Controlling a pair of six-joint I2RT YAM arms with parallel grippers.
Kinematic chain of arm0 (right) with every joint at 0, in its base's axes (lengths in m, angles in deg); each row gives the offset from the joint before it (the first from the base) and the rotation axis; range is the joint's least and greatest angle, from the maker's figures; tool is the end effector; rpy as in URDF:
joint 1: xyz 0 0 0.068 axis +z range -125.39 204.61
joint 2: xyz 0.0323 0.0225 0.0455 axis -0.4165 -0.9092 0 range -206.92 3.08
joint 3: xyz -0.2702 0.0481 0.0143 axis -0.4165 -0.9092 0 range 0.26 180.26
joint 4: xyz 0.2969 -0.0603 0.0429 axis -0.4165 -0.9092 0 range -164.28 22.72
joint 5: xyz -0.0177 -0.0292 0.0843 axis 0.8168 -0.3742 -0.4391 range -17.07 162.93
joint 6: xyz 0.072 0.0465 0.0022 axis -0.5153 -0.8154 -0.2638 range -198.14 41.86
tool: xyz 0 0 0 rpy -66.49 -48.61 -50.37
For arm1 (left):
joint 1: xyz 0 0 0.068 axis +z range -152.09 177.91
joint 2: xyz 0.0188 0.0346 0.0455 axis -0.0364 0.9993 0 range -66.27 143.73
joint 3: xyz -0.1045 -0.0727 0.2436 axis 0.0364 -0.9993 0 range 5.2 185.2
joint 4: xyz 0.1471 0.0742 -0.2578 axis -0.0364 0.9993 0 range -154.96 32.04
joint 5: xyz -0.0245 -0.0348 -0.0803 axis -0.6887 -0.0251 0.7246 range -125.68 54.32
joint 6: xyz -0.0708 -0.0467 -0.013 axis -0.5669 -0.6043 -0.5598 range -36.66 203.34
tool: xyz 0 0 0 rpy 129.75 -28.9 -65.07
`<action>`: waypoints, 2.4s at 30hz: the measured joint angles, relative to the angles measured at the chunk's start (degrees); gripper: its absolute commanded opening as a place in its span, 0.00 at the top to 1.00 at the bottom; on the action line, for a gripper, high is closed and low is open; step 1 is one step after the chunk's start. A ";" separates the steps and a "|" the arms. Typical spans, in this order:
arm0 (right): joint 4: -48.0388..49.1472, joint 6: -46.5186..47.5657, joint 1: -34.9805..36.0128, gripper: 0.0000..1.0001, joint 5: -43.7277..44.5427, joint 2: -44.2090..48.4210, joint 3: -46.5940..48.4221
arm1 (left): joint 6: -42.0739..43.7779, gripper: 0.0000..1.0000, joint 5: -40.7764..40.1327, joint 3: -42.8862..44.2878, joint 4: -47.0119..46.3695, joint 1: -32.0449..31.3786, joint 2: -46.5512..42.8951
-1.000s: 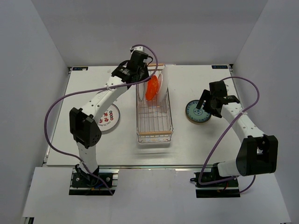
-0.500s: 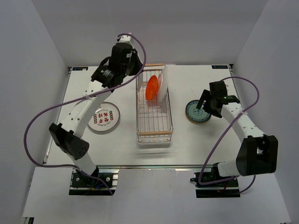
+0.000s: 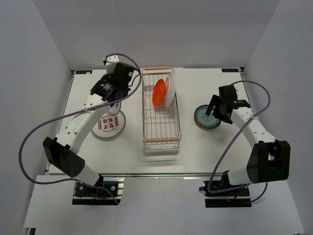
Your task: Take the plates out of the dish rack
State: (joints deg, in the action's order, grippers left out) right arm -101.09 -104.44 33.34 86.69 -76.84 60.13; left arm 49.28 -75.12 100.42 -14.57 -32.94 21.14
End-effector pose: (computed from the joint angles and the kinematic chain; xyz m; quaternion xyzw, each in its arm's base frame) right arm 0.3540 0.0361 0.2127 0.1809 0.9270 -0.0159 0.3281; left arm 0.3565 -0.1570 0.3888 -0.1597 0.8578 0.0576 0.4852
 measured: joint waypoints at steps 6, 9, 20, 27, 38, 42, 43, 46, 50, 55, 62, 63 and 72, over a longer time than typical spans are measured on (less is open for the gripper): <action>-0.42 0.15 0.00 0.11 0.00 -0.07 0.00 | -3.08 1.00 -1.55 -10.14 1.84 1.36 4.74; -0.57 0.22 0.00 0.11 0.00 -0.07 0.00 | -3.39 1.00 -1.99 -12.46 2.05 2.86 7.34; -0.79 0.35 0.00 0.11 0.00 -0.07 0.00 | -1.18 0.88 -2.01 -14.43 -3.28 5.25 13.81; -1.38 0.79 0.00 0.11 0.83 -0.07 0.02 | -0.28 0.64 -1.99 -14.60 -4.52 5.18 16.33; -3.85 1.14 0.00 0.11 2.36 1.64 0.02 | -1.66 0.32 -0.57 -15.67 -4.20 5.25 19.02; -5.25 1.36 0.02 0.11 2.54 5.09 0.26 | -2.62 0.22 0.24 -16.06 -3.89 5.25 19.02; -5.55 1.62 0.02 0.11 2.40 6.05 0.55 | -2.82 0.16 0.26 -16.06 -3.91 5.25 18.97; -6.08 2.69 0.04 0.11 1.44 9.53 2.08 | -3.02 0.02 0.24 -16.13 -3.69 5.25 18.05; -6.88 3.48 0.39 0.11 0.52 13.77 4.81 | -3.45 0.02 0.28 -17.20 -3.72 5.42 13.49; -6.82 4.90 2.12 0.11 -4.76 16.13 8.70 | -3.61 0.02 0.28 -18.47 -4.33 5.64 4.48; -6.54 7.72 14.64 0.11 -8.79 6.08 24.00 | -6.12 0.02 1.77 -26.34 -5.79 5.99 -11.08; -6.36 8.35 16.59 0.11 -8.68 4.15 26.60 | -6.40 0.02 2.23 -28.61 -6.38 6.01 -14.29; -7.52 11.72 31.82 0.11 -4.13 -20.09 53.42 | -9.49 0.02 6.36 -43.43 -10.12 6.34 -34.29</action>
State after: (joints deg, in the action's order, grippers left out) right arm -108.60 -92.73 65.17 82.55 -96.93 113.55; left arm 39.79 -68.76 56.99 -24.69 -26.60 -13.15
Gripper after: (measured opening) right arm 0.892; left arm 0.982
